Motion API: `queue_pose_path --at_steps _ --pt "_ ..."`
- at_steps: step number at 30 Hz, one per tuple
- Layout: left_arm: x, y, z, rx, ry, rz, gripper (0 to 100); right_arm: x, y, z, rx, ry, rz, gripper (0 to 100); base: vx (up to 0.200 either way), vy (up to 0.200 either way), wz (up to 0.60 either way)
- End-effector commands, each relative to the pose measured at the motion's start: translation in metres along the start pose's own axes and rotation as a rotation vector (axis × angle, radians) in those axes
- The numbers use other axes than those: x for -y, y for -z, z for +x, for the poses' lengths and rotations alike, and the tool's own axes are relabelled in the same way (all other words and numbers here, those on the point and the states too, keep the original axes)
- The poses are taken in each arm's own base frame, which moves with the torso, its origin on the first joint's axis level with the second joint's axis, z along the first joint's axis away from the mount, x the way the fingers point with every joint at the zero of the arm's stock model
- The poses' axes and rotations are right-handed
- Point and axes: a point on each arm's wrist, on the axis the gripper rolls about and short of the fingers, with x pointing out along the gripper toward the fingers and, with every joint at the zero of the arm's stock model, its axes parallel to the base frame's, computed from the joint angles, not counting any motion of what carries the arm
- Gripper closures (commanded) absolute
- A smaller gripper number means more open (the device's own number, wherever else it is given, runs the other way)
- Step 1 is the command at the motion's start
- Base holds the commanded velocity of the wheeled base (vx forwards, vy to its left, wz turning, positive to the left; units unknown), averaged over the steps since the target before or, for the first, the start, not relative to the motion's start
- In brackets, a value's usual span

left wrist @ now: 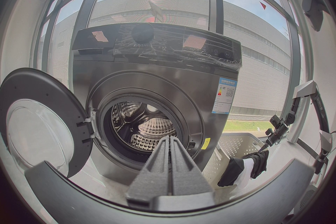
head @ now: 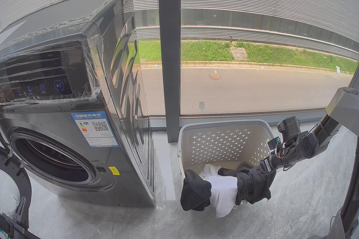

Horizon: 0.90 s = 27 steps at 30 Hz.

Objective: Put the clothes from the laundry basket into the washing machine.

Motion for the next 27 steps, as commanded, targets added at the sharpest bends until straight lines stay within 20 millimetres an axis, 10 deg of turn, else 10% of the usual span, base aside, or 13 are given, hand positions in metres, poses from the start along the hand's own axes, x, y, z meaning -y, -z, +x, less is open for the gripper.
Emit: queue_pose_path --at_steps 1,27 --pt "0.0 0.0 -0.001 0.016 0.002 -0.001 100 -0.005 0.005 0.013 -0.035 -0.017 -0.013 0 0.0 0.0 0.0" --pt "0.0 0.0 -0.001 0.016 -0.001 -0.003 100 -0.015 0.012 0.036 -0.092 -0.043 -0.062 0 0.0 0.0 0.0"
